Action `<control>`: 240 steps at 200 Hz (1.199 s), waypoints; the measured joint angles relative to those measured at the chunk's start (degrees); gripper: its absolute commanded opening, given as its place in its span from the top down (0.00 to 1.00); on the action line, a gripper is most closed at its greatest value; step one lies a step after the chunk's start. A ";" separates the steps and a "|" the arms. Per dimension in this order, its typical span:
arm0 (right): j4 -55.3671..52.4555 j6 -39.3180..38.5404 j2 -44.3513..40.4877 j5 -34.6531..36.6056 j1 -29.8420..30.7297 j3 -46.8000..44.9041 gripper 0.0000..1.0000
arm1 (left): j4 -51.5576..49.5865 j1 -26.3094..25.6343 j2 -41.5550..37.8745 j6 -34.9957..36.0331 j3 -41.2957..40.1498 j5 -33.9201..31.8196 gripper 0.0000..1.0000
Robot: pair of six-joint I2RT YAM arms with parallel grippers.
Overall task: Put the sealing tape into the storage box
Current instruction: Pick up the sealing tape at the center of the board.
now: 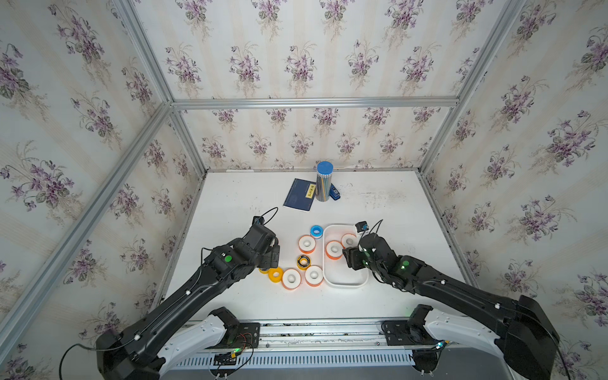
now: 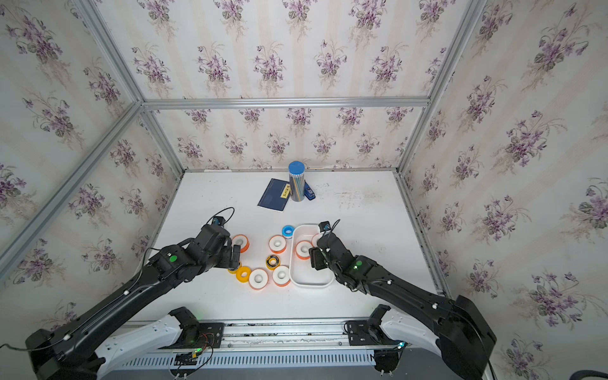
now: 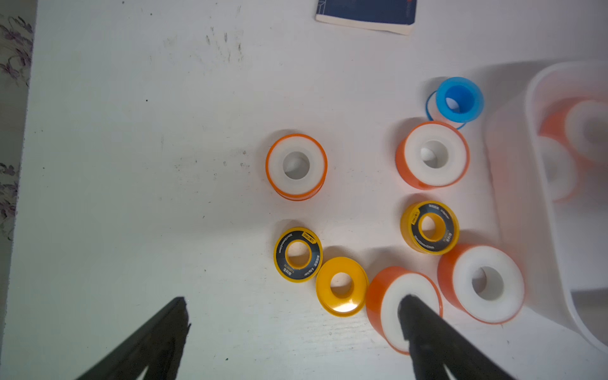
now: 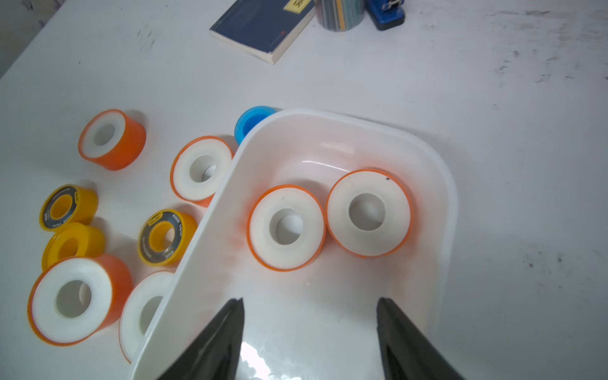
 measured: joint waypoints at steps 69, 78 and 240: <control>3.19 4.68 -20.50 13.75 0.00 -13.16 0.11 | 7.17 9.07 22.58 1.75 6.43 10.14 0.00; 2.84 5.44 -23.04 14.88 0.00 -14.10 0.11 | 8.11 9.66 25.27 2.16 7.08 11.10 0.00; 3.72 8.70 -24.35 19.17 0.00 -15.85 0.09 | 9.75 14.71 42.14 4.92 12.81 14.71 0.08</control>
